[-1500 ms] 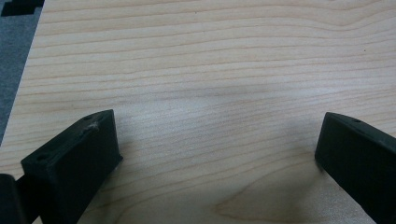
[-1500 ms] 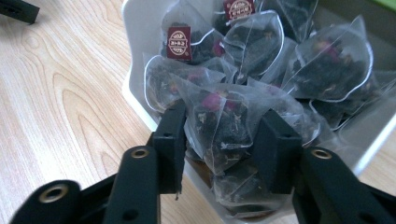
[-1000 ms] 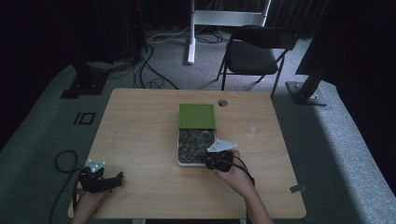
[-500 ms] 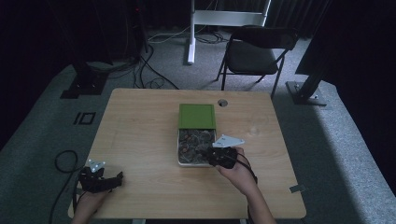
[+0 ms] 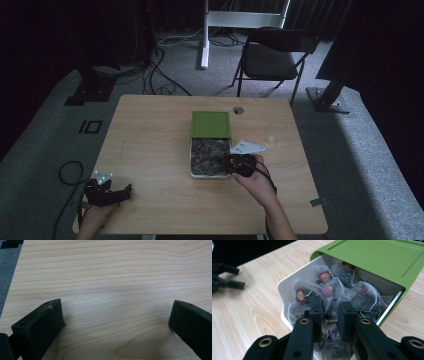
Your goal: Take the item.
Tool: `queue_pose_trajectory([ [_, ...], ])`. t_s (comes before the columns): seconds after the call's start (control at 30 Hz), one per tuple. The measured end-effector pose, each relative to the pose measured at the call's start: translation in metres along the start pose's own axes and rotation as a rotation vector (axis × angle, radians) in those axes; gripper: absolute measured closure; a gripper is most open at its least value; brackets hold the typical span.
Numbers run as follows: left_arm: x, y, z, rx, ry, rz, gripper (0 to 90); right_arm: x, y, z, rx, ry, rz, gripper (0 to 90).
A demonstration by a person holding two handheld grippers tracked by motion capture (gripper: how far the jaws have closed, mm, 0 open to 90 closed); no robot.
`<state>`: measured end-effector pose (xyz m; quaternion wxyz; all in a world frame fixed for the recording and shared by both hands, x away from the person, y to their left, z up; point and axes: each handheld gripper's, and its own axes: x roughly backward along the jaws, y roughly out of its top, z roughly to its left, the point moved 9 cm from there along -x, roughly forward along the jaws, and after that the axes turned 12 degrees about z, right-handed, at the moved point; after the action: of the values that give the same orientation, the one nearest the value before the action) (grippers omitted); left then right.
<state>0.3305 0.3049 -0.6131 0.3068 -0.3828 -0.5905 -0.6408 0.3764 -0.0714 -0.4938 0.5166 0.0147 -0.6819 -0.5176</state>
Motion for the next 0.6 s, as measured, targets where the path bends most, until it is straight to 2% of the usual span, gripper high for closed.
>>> queue_pose_trajectory([
  [0.17,0.0,0.0,0.0,0.0,0.0,0.0,0.2,0.001,0.002,0.0,0.007,0.001,0.003,77.4],
  [0.6,0.0,0.0,0.0,-0.001,0.0,0.0,0.2,0.012,0.019,-0.008,-0.008,-0.005,-0.045,77.5],
])
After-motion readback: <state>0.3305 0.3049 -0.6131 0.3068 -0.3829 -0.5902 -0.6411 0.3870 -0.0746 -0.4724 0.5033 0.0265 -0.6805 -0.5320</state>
